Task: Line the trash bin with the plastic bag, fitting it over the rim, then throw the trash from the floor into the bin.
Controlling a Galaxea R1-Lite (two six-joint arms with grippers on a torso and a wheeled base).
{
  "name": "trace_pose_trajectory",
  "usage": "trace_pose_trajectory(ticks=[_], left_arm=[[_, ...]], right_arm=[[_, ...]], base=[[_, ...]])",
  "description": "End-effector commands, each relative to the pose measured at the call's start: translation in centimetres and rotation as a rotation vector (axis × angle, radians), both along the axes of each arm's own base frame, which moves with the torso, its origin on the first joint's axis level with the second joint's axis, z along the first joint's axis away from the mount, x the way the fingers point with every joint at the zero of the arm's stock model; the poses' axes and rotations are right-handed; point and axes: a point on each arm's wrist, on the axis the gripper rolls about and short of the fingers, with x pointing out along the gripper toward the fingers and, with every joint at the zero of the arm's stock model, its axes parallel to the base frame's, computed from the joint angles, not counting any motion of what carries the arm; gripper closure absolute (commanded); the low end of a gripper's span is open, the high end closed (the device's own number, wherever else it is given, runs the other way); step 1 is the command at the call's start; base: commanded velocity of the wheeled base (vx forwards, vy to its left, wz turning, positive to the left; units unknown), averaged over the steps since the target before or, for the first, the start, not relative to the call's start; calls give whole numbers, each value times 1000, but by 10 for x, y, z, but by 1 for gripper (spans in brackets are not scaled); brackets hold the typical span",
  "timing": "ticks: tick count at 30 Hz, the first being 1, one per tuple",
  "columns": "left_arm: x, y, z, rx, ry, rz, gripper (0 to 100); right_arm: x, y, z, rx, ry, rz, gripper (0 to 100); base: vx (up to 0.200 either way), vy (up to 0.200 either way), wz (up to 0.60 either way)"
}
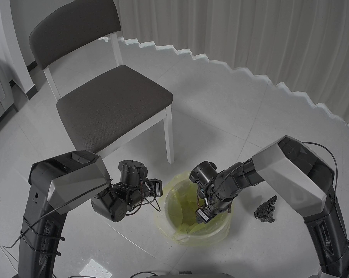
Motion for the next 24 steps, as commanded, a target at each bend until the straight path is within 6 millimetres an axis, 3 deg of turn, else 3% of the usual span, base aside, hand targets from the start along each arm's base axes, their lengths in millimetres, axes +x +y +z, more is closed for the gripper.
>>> trace_pose_trajectory(ticks=[1,9,15,24], left_arm=[[0,0,-1,0,0,1,100],[0,0,-1,0,2,2,100],[-1,0,-1,0,2,0,100],[-1,-2,-2,-1,4,-4,100]], right_arm=[[-1,0,-2,-14,-3,-4,100],[-8,-11,18,-60,47,-21,100],[-14,-31,30,-78,67,-43,100],[-11,-62,19,-104,109,-105,100]], base=[[0,0,0],[0,0,0],[0,0,0],[0,0,0]])
